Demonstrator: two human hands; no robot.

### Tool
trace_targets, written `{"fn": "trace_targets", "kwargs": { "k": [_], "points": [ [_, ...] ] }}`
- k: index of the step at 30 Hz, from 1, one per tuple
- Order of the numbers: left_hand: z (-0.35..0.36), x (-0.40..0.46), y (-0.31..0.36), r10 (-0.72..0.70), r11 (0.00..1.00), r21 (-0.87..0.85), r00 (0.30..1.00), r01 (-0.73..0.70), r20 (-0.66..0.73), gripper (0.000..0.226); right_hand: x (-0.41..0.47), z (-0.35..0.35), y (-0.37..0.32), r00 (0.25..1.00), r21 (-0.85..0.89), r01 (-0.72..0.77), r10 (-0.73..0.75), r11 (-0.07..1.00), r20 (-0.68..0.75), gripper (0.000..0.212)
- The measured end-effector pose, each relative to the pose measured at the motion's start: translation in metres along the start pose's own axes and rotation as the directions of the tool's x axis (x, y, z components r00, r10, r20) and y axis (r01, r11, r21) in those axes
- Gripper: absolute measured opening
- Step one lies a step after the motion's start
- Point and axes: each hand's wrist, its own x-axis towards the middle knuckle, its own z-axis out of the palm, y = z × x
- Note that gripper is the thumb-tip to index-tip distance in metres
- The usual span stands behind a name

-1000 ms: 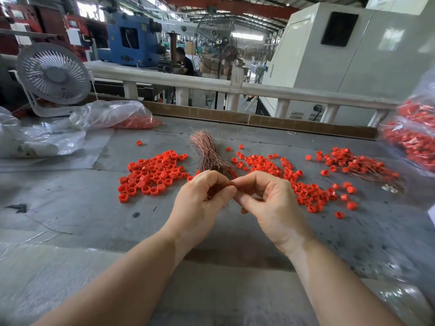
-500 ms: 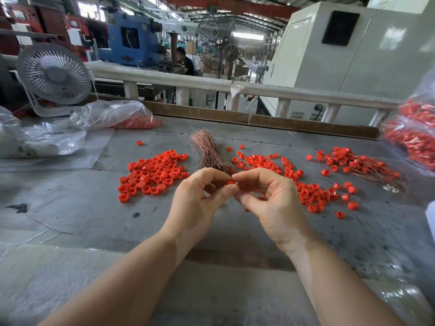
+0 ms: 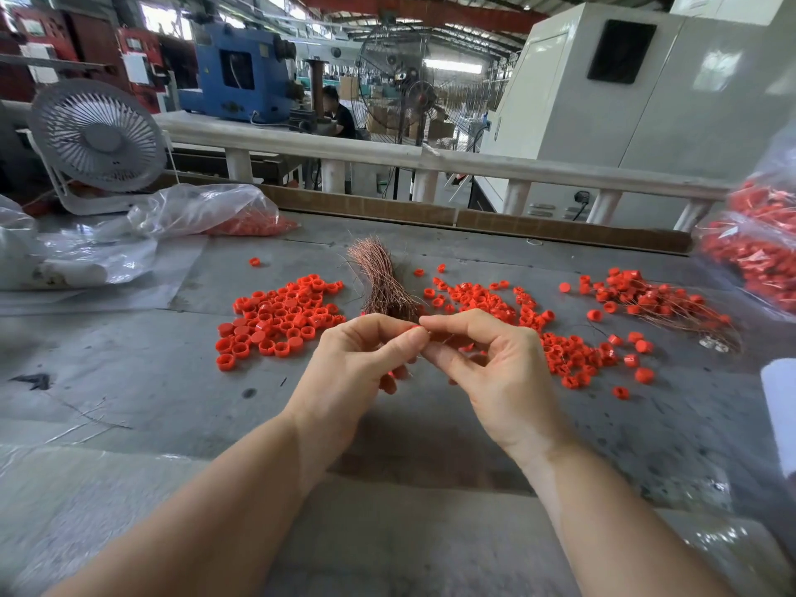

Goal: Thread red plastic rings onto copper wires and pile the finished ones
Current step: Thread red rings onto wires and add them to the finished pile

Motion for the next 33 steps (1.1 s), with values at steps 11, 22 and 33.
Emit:
{"fn": "trace_targets", "kwargs": {
  "k": [11,22,33],
  "points": [
    [0.0038,-0.0002,-0.0005,-0.056,0.985,-0.16,0.994,0.07,0.091,0.017,0.0019,-0.0003,0.0079,0.985,-0.154,0.121,-0.137,0.981,-0.101,0.02],
    [0.0035,0.0013,-0.0044,-0.048,0.983,-0.173,0.998,0.054,0.04,0.022,-0.0002,0.0007,0.0095,0.975,-0.186,0.183,-0.202,0.965,-0.09,0.013],
    [0.002,0.0015,-0.0033,-0.044,0.985,-0.168,0.999,0.045,0.01,0.018,-0.0015,0.0034,0.0093,0.983,-0.228,0.161,-0.175,0.96,-0.046,0.014]
  ]
}}
